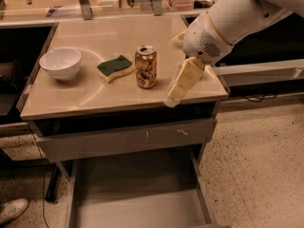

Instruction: Place orange can into middle drawer

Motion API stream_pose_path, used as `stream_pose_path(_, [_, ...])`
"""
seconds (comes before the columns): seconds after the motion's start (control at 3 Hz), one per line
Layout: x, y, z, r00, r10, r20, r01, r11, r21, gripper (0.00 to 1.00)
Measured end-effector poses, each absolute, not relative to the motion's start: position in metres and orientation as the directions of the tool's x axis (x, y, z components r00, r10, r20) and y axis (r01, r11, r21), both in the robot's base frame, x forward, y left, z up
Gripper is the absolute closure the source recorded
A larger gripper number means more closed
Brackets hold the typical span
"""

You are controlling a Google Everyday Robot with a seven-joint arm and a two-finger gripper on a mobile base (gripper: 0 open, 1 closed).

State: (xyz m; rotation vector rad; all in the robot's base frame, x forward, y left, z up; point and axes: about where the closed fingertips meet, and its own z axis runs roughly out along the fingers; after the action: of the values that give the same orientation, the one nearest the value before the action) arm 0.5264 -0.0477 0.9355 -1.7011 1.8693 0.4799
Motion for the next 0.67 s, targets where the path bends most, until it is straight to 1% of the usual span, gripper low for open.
stream_pose_path(0.33, [0.543,-0.043,0.928,-0.054,-0.754,-0.655,-0.977,0.174,-0.12,0.0])
stream_pose_path(0.67, [0.586,-0.04,0.921,-0.098,-0.718,-0.689,-0.958,0.256,-0.131,0.0])
